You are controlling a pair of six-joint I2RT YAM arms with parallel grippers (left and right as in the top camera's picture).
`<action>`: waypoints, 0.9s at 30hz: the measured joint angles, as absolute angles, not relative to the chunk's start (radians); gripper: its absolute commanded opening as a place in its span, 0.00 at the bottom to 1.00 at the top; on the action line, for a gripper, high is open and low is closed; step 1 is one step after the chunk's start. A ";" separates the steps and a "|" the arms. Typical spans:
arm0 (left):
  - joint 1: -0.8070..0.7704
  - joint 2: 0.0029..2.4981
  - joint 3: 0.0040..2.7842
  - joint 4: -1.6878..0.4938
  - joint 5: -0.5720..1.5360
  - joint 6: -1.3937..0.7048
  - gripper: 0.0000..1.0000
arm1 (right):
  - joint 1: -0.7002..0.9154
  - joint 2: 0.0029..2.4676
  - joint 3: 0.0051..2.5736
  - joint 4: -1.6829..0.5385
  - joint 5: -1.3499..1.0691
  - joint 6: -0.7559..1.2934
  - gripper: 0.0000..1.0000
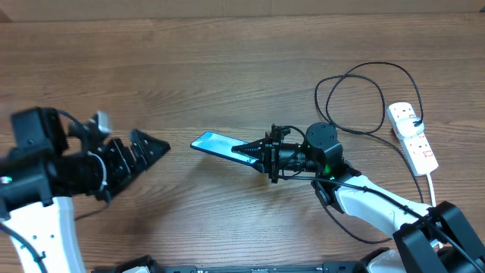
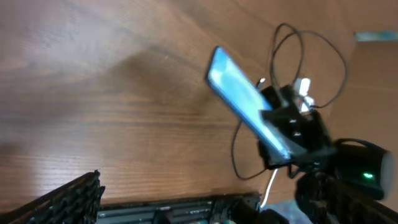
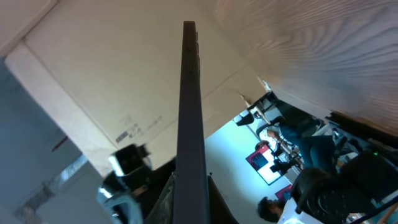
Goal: Plug charger to phone and switch on socket
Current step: 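Hold the phone with the right gripper while the left gripper retreats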
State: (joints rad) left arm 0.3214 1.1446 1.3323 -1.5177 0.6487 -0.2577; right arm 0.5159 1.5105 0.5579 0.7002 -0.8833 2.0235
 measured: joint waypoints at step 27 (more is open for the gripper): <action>0.474 0.906 1.072 -1.352 0.907 -0.735 1.00 | 0.516 1.510 0.558 0.680 -0.783 1.863 0.04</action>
State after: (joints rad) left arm 0.4740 0.9062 1.0718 -1.3518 0.9070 -0.7353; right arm 0.5159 1.5105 0.5579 0.6796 -0.7826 1.8626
